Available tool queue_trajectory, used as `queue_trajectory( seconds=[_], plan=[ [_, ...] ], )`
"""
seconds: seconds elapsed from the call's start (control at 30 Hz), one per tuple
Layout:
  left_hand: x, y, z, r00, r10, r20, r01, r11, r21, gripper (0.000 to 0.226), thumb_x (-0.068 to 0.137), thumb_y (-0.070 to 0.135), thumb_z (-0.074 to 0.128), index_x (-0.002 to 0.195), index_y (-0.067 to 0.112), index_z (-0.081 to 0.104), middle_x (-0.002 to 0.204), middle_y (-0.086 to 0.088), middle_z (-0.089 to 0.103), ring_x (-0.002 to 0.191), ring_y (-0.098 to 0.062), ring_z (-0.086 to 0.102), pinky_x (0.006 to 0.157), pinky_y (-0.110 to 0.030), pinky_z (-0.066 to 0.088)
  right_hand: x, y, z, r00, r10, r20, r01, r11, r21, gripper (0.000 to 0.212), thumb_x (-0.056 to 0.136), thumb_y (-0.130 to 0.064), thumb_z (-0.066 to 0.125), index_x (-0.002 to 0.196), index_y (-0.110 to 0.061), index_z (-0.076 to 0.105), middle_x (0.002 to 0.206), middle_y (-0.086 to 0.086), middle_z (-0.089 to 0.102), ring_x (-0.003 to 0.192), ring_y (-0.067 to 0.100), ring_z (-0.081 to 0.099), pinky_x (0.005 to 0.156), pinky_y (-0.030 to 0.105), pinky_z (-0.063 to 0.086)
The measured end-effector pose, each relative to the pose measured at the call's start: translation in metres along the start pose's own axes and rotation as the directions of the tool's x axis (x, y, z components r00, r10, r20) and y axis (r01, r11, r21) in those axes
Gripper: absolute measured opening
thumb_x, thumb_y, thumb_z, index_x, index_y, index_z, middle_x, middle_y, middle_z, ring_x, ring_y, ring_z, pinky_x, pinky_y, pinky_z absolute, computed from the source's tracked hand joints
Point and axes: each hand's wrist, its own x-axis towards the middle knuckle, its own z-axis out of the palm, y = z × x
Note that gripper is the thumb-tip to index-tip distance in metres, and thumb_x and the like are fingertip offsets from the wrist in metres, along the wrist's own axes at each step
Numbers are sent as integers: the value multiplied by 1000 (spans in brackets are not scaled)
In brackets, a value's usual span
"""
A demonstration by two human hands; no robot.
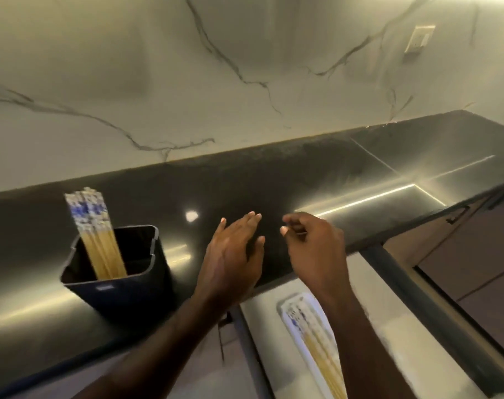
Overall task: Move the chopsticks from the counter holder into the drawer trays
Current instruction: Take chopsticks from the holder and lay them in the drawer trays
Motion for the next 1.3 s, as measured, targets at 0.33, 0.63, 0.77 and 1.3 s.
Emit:
queue_trajectory(
  seconds=[0.33, 0.63, 0.77, 1.3],
  plan=[
    [4, -130, -137, 989, -85, -117, 91, 995, 43, 47, 85, 7, 67, 131, 8, 54, 136, -10, 55, 128, -21, 51, 111, -43, 34, 3, -152, 141, 969, -194, 153, 175, 976, 130, 20, 89, -18, 68, 108, -23, 72, 99, -8, 75, 82, -6, 62, 71, 0, 44],
    [-18, -202, -171, 941, -191, -280, 211, 977, 41, 54, 75, -11, 68, 127, 1, 58, 130, -14, 59, 125, -27, 53, 108, -50, 37, -2, -179, 239, 908, -195, 370, 197, 980, 33, 25, 88, -27, 68, 113, -25, 67, 99, -6, 74, 78, -2, 64, 70, 12, 52],
    [-20, -218, -173, 925, -238, -296, 256, 966, 25, 52, 77, -12, 66, 126, 0, 58, 131, -16, 58, 125, -30, 53, 108, -53, 37, -10, -177, 261, 923, -163, 349, 181, 983, -19, 29, 87, -36, 69, 113, -25, 65, 98, -6, 74, 84, 5, 67, 67, 16, 51],
    [-16, -228, -169, 929, -246, -278, 254, 967, -9, 51, 78, -12, 66, 127, -1, 56, 131, -16, 57, 126, -24, 50, 110, -49, 34, -15, -168, 272, 950, -148, 274, 156, 988, -6, 21, 95, -19, 59, 116, -24, 63, 101, -6, 73, 86, 5, 68, 71, 14, 52]
  ],
)
